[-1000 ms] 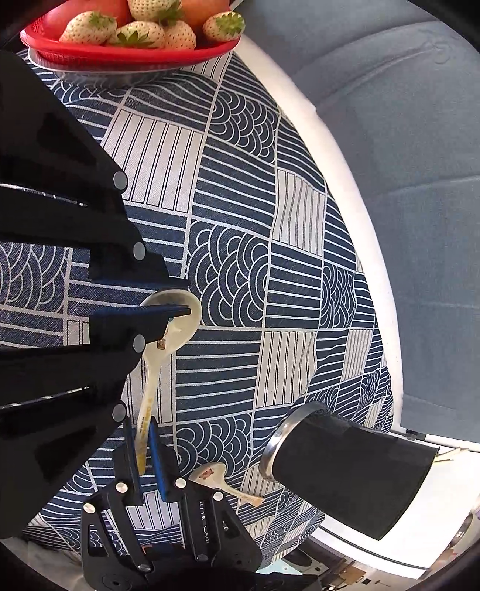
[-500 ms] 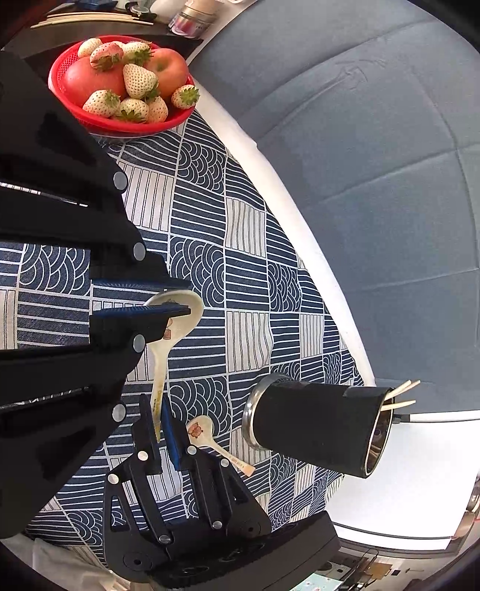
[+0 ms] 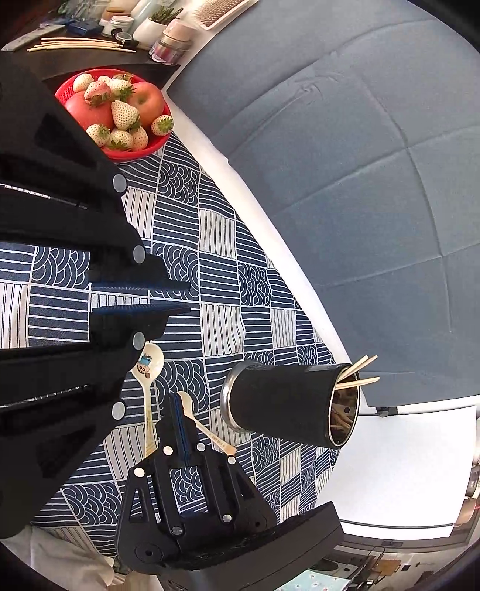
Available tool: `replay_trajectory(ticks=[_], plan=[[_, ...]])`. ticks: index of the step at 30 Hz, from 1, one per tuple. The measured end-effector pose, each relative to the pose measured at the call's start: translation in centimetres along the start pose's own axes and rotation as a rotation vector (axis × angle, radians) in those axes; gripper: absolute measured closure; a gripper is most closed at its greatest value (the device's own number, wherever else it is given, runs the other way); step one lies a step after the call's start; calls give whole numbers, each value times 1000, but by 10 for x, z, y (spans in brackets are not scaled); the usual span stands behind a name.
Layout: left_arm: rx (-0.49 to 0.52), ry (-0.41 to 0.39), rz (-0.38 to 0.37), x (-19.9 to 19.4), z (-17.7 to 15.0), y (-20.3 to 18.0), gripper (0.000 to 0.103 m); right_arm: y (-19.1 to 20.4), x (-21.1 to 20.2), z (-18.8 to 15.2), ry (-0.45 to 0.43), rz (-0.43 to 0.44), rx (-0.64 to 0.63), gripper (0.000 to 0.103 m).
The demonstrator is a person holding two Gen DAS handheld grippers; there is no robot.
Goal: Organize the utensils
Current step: 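Close the right tool on the yellow handle of the cartoon spoon, then lift the yellow-handled spoon with the right tool over the black holder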
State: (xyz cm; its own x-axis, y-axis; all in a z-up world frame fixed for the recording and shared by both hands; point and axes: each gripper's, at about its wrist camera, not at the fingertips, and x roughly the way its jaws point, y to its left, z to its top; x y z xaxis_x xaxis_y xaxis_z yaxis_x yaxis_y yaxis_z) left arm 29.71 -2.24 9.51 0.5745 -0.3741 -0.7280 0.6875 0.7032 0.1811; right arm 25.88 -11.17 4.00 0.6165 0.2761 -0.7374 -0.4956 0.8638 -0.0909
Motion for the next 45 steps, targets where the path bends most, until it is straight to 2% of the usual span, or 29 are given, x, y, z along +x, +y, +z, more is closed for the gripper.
replay_trajectory(ticks=[7, 9, 10, 11, 12, 13, 18, 24, 27, 31, 38, 40, 41, 43, 44, 45], plan=[[-20, 45, -34, 15, -3, -9, 95, -4, -2, -17, 23, 27, 17, 100], [-33, 55, -46, 20, -5, -9, 87, -4, 0, -23, 37, 26, 20, 99], [-42, 58, -58, 23, -6, -9, 83, -4, 1, -26, 44, 23, 19, 96], [-49, 61, -72, 26, -7, -9, 73, -4, 2, -28, 50, 20, 20, 93], [-53, 64, -82, 29, -8, -9, 65, -4, 3, -31, 57, 21, 21, 85], [-53, 69, -88, 32, -9, -11, 64, -5, 3, -34, 63, 23, 21, 78], [-42, 102, -116, 54, -16, -16, 52, -6, 9, -48, 96, 22, 29, 65], [-51, 144, -172, 82, -23, -19, 43, -9, 18, -62, 138, 18, 46, 54], [-56, 180, -197, 98, -28, -20, 43, -10, 21, -66, 149, 17, 57, 45], [-68, 214, -231, 115, -33, -21, 43, -11, 22, -70, 160, 19, 69, 39], [-84, 251, -278, 129, -35, -24, 43, -8, 28, -76, 183, 23, 63, 39], [-86, 264, -288, 132, -36, -25, 43, -7, 28, -76, 180, 43, 65, 54], [-87, 271, -296, 134, -36, -26, 43, -8, 30, -74, 183, 66, 66, 58], [-77, 279, -307, 136, -36, -30, 51, -6, 30, -72, 184, 94, 58, 74], [-70, 277, -307, 136, -35, -32, 58, -4, 28, -72, 181, 100, 49, 80], [-79, 280, -319, 136, -34, -32, 73, -2, 28, -72, 178, 94, 39, 92]])
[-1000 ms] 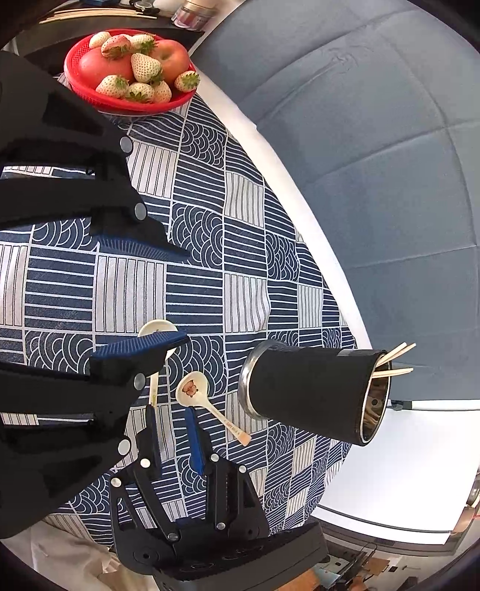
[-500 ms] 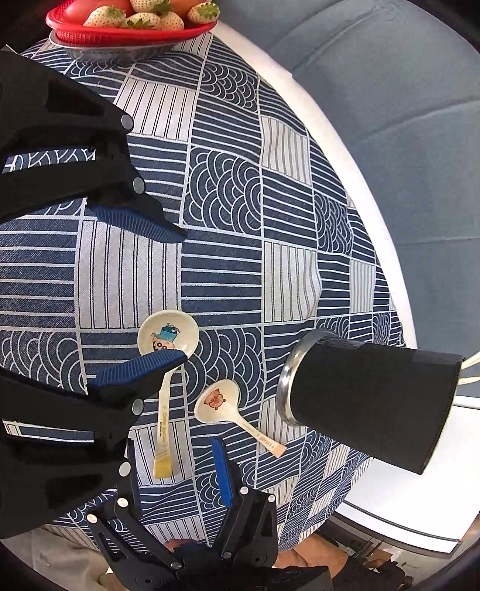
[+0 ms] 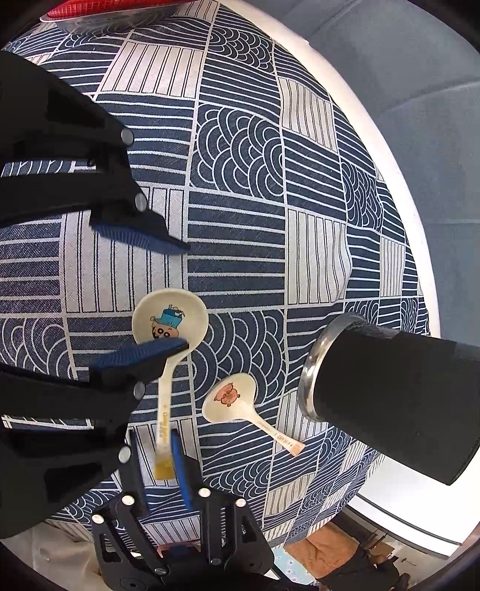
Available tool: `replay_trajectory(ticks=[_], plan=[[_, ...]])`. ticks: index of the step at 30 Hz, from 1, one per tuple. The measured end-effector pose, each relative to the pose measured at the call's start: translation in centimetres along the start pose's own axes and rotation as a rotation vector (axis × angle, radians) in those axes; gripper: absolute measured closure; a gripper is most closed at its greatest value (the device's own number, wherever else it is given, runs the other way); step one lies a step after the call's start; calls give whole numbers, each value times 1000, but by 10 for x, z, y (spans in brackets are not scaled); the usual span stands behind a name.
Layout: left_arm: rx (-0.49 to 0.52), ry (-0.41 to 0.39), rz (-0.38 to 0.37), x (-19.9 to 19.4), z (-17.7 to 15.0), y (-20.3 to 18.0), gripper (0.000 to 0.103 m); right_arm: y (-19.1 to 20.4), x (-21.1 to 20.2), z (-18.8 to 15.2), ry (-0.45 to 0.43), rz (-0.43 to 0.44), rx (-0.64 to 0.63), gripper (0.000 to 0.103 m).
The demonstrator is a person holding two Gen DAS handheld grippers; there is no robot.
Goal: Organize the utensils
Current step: 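Lift the yellow-handled spoon with the right tool over the black holder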
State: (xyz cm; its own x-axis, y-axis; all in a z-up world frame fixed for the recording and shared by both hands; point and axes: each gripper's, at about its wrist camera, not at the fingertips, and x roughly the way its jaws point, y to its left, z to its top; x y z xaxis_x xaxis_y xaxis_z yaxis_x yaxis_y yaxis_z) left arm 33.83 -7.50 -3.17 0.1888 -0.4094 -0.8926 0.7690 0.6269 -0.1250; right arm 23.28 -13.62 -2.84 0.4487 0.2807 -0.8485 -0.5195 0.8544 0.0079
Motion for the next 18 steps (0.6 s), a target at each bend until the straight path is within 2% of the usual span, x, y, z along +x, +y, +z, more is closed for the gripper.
replay_trajectory(ticks=[1, 2, 5, 11, 18], plan=[[-22, 7, -28, 0, 1, 1, 83, 3, 0, 0, -4, -17, -11, 92], [-42, 12, -42, 0, 2, 3, 87, 6, 0, 0, -10, -32, -23, 92], [-46, 9, -19, -5, 0, 2, 91, 16, -3, -3, -28, -94, -77, 93], [-49, -50, -5, -36, 0, -1, 95, 10, -13, 0, -64, -68, -51, 93], [-31, -119, 69, -80, 10, -10, 95, 15, -34, 19, -121, -62, -90, 93]])
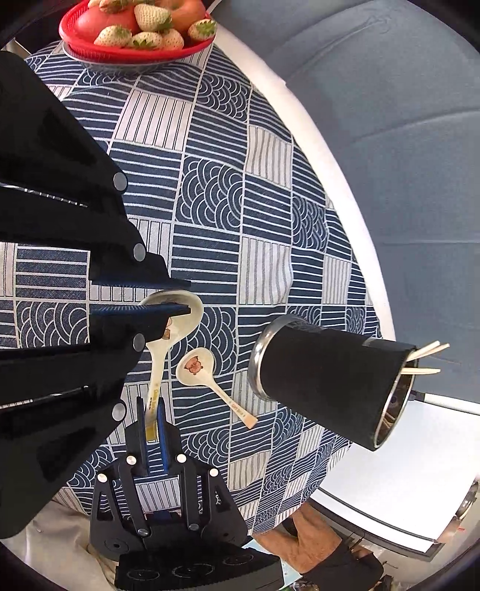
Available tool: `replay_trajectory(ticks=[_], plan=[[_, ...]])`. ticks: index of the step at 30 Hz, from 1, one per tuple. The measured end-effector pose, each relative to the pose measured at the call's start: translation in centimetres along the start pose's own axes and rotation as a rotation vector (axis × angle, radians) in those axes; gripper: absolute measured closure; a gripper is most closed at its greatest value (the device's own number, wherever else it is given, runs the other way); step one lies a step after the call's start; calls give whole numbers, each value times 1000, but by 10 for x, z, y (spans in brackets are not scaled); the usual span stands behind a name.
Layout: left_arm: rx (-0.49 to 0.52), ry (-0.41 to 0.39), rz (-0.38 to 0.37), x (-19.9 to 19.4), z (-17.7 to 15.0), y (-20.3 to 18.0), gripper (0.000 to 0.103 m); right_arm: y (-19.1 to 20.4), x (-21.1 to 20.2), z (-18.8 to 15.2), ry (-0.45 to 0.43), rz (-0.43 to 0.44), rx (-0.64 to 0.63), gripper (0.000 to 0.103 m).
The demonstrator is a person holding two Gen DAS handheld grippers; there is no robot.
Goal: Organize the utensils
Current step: 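Lift the yellow-handled spoon with the right tool over the black holder, then lower the spoon into the holder and open the right tool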
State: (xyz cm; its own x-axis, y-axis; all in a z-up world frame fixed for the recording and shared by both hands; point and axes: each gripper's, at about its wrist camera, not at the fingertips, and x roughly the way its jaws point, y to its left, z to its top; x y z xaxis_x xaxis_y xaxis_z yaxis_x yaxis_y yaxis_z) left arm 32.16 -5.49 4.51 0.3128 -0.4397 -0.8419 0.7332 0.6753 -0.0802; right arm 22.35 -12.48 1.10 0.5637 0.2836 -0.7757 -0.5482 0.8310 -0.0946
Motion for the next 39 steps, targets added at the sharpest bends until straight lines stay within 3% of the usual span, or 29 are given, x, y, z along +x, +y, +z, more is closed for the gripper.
replay_trajectory(ticks=[11, 19, 30, 39], plan=[[11, -86, 130, -66, 23, -9, 95, -9, -38, 33, -124, -44, -79, 93], [76, -138, 216, -109, 46, -36, 95, -14, -72, 51, -236, -61, -113, 94], [153, -211, 255, -146, 93, -80, 95, -54, -109, 63, -326, -134, -106, 94], [221, -219, 256, -147, 141, -107, 95, -98, -127, 65, -364, -214, -102, 94]])
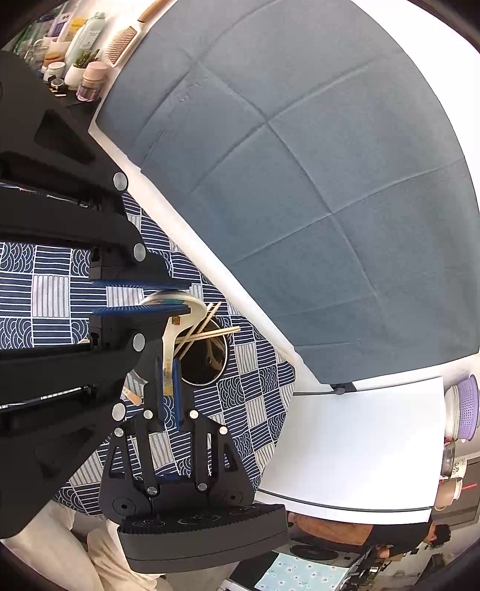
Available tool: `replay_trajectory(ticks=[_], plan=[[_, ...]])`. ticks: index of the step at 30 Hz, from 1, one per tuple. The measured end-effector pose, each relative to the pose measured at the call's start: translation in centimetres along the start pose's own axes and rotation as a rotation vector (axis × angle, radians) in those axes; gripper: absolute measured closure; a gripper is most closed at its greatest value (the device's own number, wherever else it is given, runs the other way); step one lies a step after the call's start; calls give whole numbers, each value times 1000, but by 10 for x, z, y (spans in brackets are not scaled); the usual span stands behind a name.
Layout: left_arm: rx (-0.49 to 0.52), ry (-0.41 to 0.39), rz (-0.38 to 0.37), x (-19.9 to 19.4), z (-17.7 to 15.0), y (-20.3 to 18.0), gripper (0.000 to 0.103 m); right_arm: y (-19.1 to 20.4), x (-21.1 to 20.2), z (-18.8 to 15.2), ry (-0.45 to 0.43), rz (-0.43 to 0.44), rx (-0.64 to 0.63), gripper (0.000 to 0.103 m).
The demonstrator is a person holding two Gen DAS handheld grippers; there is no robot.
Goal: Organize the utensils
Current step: 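Lower the spoon into the holder and open the right tool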
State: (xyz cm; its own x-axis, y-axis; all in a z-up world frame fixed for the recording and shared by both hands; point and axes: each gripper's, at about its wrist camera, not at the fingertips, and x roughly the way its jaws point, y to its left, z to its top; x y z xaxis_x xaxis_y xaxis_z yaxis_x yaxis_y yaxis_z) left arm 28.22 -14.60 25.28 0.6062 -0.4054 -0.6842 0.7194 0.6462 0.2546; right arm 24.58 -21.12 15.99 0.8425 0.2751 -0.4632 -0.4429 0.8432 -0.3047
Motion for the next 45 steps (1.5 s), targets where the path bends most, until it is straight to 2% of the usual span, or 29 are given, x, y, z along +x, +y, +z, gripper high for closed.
replay_trajectory(ticks=[11, 20, 26, 28, 29, 30, 31, 33, 34, 35, 36, 40, 45], plan=[[55, 19, -15, 33, 43, -9, 93, -54, 29, -7, -16, 23, 97, 94], [45, 87, -62, 82, 37, -7, 93, -68, 69, -34, 51, 68, 155, 93], [37, 100, -87, 94, 31, -6, 93, -69, 79, -45, 76, 73, 167, 92], [31, 90, -102, 92, 29, -5, 87, -70, 78, -46, 78, 67, 175, 91], [24, 79, -108, 89, 28, -4, 71, -72, 77, -47, 76, 52, 176, 89], [14, 64, -110, 85, 26, -2, 49, -72, 75, -47, 75, 40, 180, 79], [2, 44, -102, 80, 25, 0, 40, -73, 72, -47, 73, 28, 185, 52], [-12, 10, -85, 70, 22, 5, 27, -77, 63, -46, 51, 2, 194, 25], [-18, -4, -74, 66, 21, 7, 22, -77, 58, -46, 39, -7, 195, 18], [-24, -18, -57, 61, 19, 9, 11, -76, 54, -45, 32, -23, 189, 16], [-32, -31, -46, 57, 17, 11, 9, -74, 50, -44, 29, -45, 175, 16], [-81, -52, -49, 46, 8, 22, 6, -69, 44, -43, 44, -83, 139, 16], [-136, -63, -69, 44, -11, 31, 6, -65, 40, -44, 58, -87, 138, 15]])
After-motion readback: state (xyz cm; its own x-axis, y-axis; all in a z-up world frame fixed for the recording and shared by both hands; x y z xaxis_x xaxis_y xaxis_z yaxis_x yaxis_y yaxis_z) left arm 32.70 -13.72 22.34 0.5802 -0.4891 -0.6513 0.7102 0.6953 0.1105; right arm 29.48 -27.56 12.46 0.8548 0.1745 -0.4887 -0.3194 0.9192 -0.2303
